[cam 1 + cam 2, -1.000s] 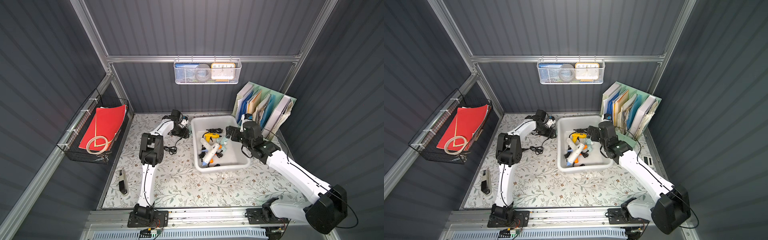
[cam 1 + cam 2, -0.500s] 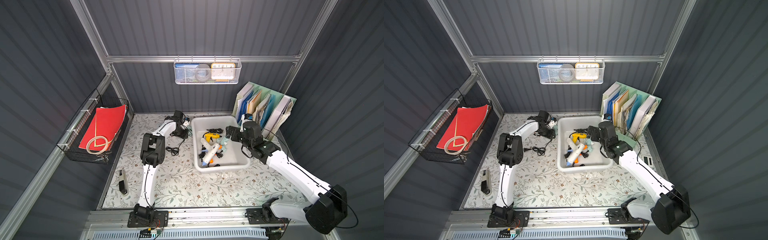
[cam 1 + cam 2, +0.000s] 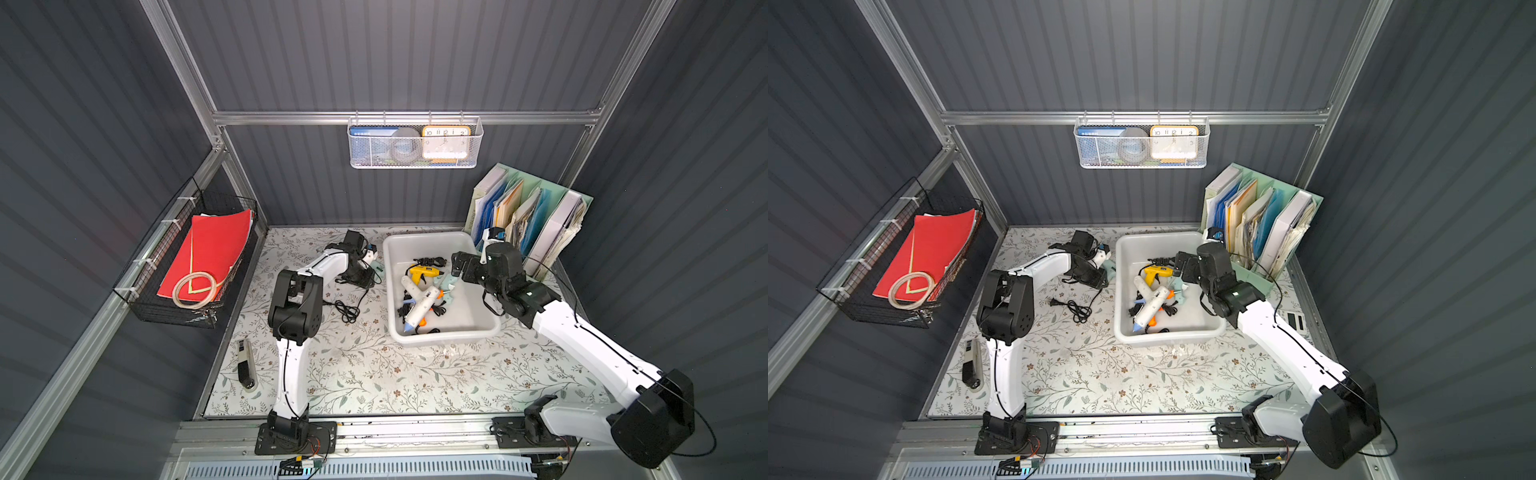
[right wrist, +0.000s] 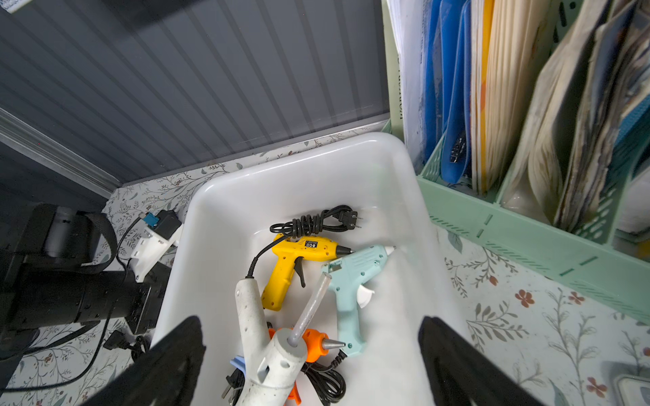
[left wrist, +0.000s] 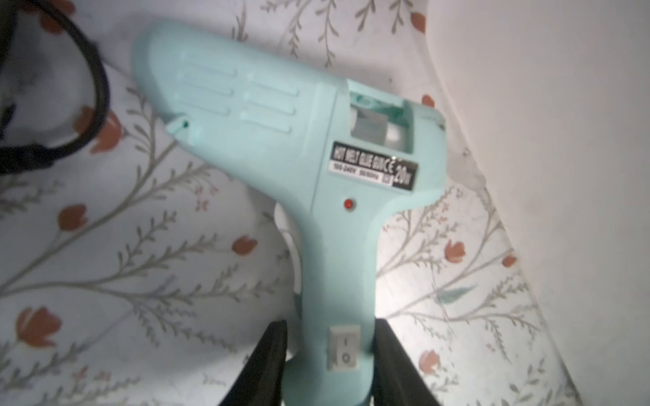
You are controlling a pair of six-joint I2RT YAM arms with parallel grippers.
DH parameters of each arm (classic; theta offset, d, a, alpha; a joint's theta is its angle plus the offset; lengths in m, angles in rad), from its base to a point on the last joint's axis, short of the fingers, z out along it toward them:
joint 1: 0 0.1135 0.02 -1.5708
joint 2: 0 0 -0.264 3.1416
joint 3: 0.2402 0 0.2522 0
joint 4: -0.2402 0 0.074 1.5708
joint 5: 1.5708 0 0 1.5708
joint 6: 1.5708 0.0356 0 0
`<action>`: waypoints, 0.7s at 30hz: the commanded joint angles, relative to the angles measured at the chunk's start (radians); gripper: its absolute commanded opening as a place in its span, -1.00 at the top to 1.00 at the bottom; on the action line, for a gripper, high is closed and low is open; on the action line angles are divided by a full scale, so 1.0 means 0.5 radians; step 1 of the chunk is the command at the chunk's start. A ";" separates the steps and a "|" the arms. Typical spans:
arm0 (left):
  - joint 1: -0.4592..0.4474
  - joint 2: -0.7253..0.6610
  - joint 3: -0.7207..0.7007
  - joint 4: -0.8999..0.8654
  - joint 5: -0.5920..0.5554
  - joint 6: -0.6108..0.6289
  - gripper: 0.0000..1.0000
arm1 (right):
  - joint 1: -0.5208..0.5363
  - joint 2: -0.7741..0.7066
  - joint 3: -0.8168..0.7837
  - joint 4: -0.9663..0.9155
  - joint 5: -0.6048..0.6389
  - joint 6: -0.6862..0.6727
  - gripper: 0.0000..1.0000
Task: Put the hot melt glue gun into the storage box
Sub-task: Pick up the hot melt adhesive gun from the center of the board.
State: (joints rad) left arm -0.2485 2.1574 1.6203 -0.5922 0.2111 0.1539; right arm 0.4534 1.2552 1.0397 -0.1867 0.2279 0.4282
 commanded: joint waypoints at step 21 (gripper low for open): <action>-0.012 -1.285 -0.973 0.894 -0.255 -0.475 1.00 | -0.006 0.222 0.133 0.196 -0.570 0.061 -0.98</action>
State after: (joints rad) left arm -0.2546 1.5826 1.1542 -0.2462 0.0475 -0.0597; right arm 0.4534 1.3453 1.0607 -0.1429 0.0586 0.4446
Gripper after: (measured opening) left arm 0.382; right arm 0.990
